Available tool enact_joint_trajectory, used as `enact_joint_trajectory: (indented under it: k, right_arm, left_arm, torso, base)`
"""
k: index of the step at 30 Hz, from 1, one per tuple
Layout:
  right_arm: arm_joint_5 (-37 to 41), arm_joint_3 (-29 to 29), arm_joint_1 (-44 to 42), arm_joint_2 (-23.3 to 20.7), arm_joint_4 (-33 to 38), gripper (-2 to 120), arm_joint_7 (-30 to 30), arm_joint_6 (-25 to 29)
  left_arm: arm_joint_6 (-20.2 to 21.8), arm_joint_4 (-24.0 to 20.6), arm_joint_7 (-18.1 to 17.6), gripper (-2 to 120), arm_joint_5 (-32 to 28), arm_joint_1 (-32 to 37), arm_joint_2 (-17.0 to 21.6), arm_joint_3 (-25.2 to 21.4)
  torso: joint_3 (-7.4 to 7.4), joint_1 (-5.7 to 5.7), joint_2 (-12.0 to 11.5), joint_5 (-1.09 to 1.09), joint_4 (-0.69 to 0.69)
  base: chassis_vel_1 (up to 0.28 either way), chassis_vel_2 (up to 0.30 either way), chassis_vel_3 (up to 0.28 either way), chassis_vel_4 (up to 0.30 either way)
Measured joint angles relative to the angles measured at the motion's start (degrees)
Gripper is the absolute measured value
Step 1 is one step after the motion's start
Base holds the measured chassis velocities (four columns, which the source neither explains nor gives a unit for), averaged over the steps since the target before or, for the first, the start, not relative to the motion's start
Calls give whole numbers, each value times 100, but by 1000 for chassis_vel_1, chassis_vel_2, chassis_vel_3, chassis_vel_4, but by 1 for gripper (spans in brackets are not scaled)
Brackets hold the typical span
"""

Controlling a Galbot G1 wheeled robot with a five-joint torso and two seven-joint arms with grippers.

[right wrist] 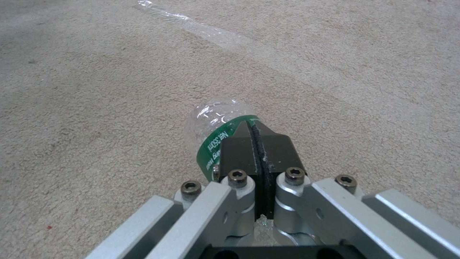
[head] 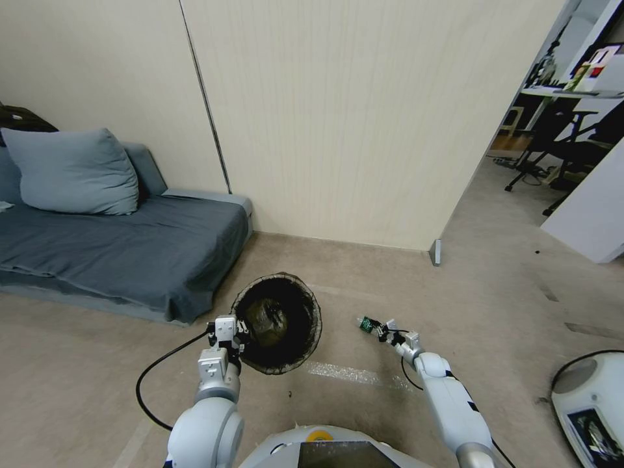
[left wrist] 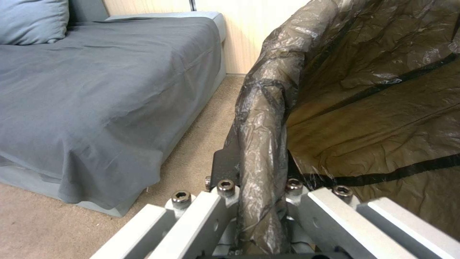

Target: Pick up the trash bin, then pick up the garbage from the floor and place it into the trash bin.

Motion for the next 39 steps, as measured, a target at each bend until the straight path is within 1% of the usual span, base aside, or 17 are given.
enact_joint_trajectory:
  k: [6,7,9,10,11,14,15,16,19,20,24,25,28,30,31,33,39]
  right_arm:
    - [-133,5,12,-2,-69,0,116,-40]
    - [-190,5,28,-12,-94,5,154,-53]
    - [-235,2,45,-30,-95,12,181,-62]
    - [-251,-4,49,-45,-81,18,190,-75]
    - [-251,-4,49,-45,-81,18,190,-75]
    - [-307,-21,66,-61,-44,32,207,-81]
    - [-307,-21,66,-61,-44,32,207,-81]
    - [-315,-27,67,-61,-44,35,209,-81]
    - [-384,-52,70,-61,-37,52,212,-82]
    - [-384,-52,70,-61,-37,52,212,-82]
    - [-414,-84,63,-57,24,70,206,-84]
    - [-414,-84,63,-57,24,70,206,-84]
    - [-452,-100,66,-48,21,84,199,-88]
    - [-474,-102,74,-45,-6,87,198,-88]
    - [-499,-102,86,-41,-48,93,197,-88]
    - [-520,-101,110,-33,-111,98,198,-89]
    - [-530,-105,207,-36,-232,100,204,-129]
  left_arm:
    - [0,1,0,1,0,1,0,5]
    - [0,1,0,1,0,3,0,5]
    - [-1,1,0,1,0,6,0,3]
    - [0,1,0,1,0,6,-1,3]
    - [0,1,0,1,0,6,-1,3]
    - [0,2,-1,1,4,1,-7,6]
    - [0,2,-1,1,4,1,-7,6]
    - [-1,3,0,1,6,-1,-9,9]
    - [0,6,0,1,13,-8,-16,22]
    - [0,6,0,1,13,-8,-16,22]
    - [-1,13,0,1,27,-7,-19,38]
    - [-1,13,0,1,27,-7,-19,38]
    - [-3,14,-1,1,30,-7,-19,39]
    - [-3,14,-1,1,30,-7,-18,39]
    - [-4,14,-1,1,30,-7,-14,39]
    - [-4,14,-2,1,30,-5,-5,39]
    - [-4,14,-3,1,30,-5,2,55]
  torso:
    - [0,0,0,0,0]
    - [0,0,0,1,0]
    - [0,0,0,0,0]
    - [0,0,0,0,0]
    - [0,0,0,0,0]
    - [0,0,0,0,0]
    - [0,0,0,0,0]
    - [0,0,0,0,0]
    - [0,0,0,0,-1]
    - [0,0,0,0,-1]
    - [0,0,0,0,0]
    - [0,0,0,0,0]
    - [0,0,0,0,0]
    - [-1,0,0,0,0]
    - [-1,0,0,0,0]
    - [0,0,0,1,0]
    - [0,0,0,0,0]
  base:
    - [0,0,0,0]
    - [0,0,0,0]
    - [0,0,0,0]
    - [0,0,0,0]
    - [0,0,0,0]
    - [0,0,0,0]
    - [0,0,0,0]
    - [0,0,0,0]
    - [0,0,0,0]
    - [0,0,0,0]
    - [0,0,0,0]
    - [0,0,0,0]
    - [0,0,0,0]
    - [0,0,0,0]
    - [0,0,0,0]
    - [0,0,0,0]
    - [0,0,0,0]
